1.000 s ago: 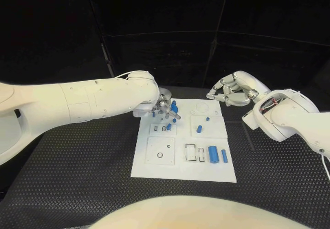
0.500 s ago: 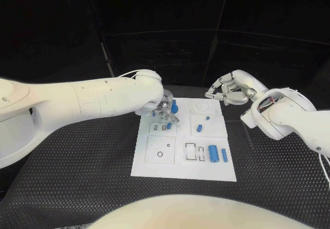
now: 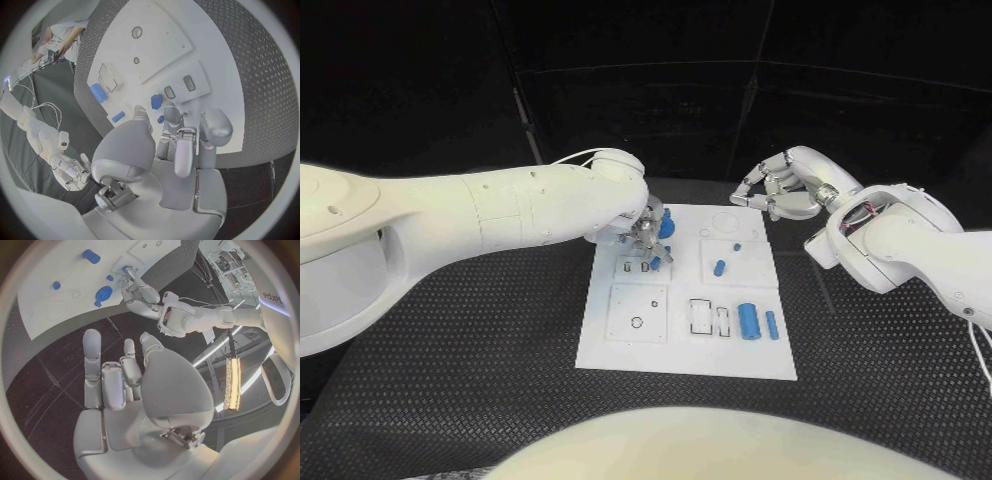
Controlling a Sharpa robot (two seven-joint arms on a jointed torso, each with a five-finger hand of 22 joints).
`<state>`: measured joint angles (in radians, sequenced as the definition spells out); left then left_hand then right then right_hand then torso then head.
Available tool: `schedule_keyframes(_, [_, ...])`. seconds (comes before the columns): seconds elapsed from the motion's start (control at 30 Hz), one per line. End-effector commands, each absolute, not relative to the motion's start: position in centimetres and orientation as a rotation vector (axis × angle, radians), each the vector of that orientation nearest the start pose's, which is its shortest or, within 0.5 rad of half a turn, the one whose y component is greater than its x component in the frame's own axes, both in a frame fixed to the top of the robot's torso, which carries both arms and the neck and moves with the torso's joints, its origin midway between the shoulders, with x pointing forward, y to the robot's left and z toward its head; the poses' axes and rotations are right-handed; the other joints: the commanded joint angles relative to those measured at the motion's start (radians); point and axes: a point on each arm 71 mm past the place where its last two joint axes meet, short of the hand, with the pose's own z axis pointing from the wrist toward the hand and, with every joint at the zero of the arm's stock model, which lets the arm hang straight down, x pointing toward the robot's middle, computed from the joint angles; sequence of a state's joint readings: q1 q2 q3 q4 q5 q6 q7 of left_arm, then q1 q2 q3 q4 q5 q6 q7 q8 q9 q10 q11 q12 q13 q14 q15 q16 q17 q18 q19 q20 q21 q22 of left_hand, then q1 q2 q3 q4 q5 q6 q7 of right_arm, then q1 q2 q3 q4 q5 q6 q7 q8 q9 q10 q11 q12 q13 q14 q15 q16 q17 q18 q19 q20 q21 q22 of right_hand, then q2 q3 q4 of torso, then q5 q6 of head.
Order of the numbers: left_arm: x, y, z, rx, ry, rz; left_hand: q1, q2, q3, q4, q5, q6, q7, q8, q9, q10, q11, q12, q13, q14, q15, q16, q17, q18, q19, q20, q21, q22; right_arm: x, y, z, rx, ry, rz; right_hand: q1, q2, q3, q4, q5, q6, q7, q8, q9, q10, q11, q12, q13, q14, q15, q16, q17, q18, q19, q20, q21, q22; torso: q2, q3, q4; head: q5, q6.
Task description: Assemble the parts on the task board
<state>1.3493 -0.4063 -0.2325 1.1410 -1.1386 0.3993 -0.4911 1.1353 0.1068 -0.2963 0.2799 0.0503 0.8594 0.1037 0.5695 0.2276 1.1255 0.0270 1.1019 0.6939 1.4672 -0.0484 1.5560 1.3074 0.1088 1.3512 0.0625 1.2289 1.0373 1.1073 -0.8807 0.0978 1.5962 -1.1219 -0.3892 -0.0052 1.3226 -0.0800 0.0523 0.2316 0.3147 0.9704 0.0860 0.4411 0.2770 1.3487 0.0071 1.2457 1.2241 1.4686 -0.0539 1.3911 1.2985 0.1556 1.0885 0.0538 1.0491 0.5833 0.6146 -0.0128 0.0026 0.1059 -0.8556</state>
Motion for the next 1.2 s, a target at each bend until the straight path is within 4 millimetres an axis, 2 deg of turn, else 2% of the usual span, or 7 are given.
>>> schedule_keyframes(0.03, [52.56, 10.68, -23.54, 0.309, 2.494, -0.178, 0.015, 0.005, -0.004, -0.002, -0.003, -0.004, -0.001, -0.003, 0.003, -0.010, -0.001, -0.006, -0.001, 0.092, 0.006, -0.006, 0.228, -0.003, -0.006, 0.000, -0.003, 0.001, 47.58, -20.02, -16.65, 0.205, 1.609, 0.948, 0.013, 0.001, -0.001, 0.006, 0.008, -0.007, -0.001, 0.006, 0.003, -0.001, 0.001, 0.001, 0.000, 0.046, -0.003, -0.004, 0.001, 0.015, 0.003, 0.003, -0.006, 0.000, 0.000, 0.0010, -0.0002, 0.001, -0.002])
schedule_keyframes(0.1, [52.57, 10.67, -23.57, 0.310, 2.496, -0.177, 0.020, 0.010, -0.002, -0.003, -0.003, -0.003, -0.001, -0.001, 0.005, -0.011, -0.001, -0.005, -0.001, 0.092, 0.006, -0.006, 0.228, -0.003, -0.006, 0.001, -0.003, 0.001, 47.60, -19.98, -16.66, 0.205, 1.608, 0.949, 0.016, 0.001, -0.001, 0.008, 0.015, -0.009, -0.002, 0.009, 0.005, -0.001, 0.000, 0.001, 0.000, 0.047, -0.003, -0.004, 0.001, 0.015, 0.004, 0.003, -0.006, 0.000, 0.000, 0.0013, -0.0002, 0.001, -0.003])
schedule_keyframes(0.23, [52.53, 10.58, -23.61, 0.308, 2.504, -0.181, 0.032, 0.016, 0.001, -0.008, -0.003, -0.004, -0.001, 0.001, 0.008, -0.013, -0.001, -0.006, -0.002, 0.092, 0.007, -0.006, 0.227, -0.002, -0.007, 0.002, -0.003, 0.001, 47.63, -19.94, -16.65, 0.204, 1.603, 0.951, 0.030, 0.001, 0.001, 0.016, 0.058, -0.013, -0.004, 0.020, 0.013, 0.001, -0.002, 0.004, 0.002, 0.048, -0.005, -0.003, 0.003, 0.015, 0.008, 0.001, -0.006, 0.002, 0.000, 0.0006, 0.0008, 0.002, -0.002])
schedule_keyframes(0.4, [52.42, 10.33, -23.65, 0.311, 2.512, -0.188, 0.044, 0.022, 0.005, -0.013, -0.003, -0.004, -0.001, 0.003, 0.011, -0.013, 0.000, -0.006, 0.000, 0.092, 0.007, -0.006, 0.227, -0.002, -0.007, 0.002, -0.003, 0.001, 47.72, -19.93, -16.69, 0.205, 1.601, 0.951, 0.037, 0.001, 0.002, 0.020, 0.076, -0.016, -0.005, 0.025, 0.017, 0.001, -0.003, 0.004, 0.002, 0.048, -0.006, -0.003, 0.004, 0.014, 0.009, 0.000, -0.007, 0.002, 0.000, 0.0005, 0.0003, 0.003, -0.002])
schedule_keyframes(0.6, [52.34, 10.13, -23.68, 0.318, 2.519, -0.188, 0.085, 0.047, 0.030, -0.035, -0.003, -0.008, 0.000, 0.007, 0.018, -0.015, 0.000, -0.006, 0.001, 0.092, 0.007, -0.006, 0.228, -0.002, -0.008, 0.003, -0.004, 0.002, 47.82, -19.88, -16.74, 0.205, 1.601, 0.950, 0.045, 0.002, 0.005, 0.025, 0.095, -0.019, -0.006, 0.029, 0.020, 0.001, -0.004, 0.003, 0.000, 0.048, -0.007, -0.004, 0.004, 0.014, 0.010, 0.000, -0.007, 0.002, 0.000, 0.0006, 0.0012, 0.002, -0.003])
schedule_keyframes(1.2, [52.48, 10.11, -23.87, 0.320, 2.533, -0.189, 0.100, 0.056, 0.042, -0.045, -0.003, -0.009, 0.000, 0.009, 0.022, -0.018, 0.000, -0.010, -0.004, 0.092, 0.008, -0.006, 0.227, -0.001, -0.009, 0.004, -0.005, 0.002, 47.99, -19.80, -16.81, 0.208, 1.598, 0.952, 0.048, 0.001, 0.006, 0.028, 0.104, -0.021, -0.005, 0.031, 0.022, -0.001, -0.004, 0.001, -0.002, 0.048, -0.007, -0.006, 0.002, 0.015, 0.010, -0.001, -0.009, 0.000, 0.001, 0.0012, 0.0012, 0.001, -0.005])
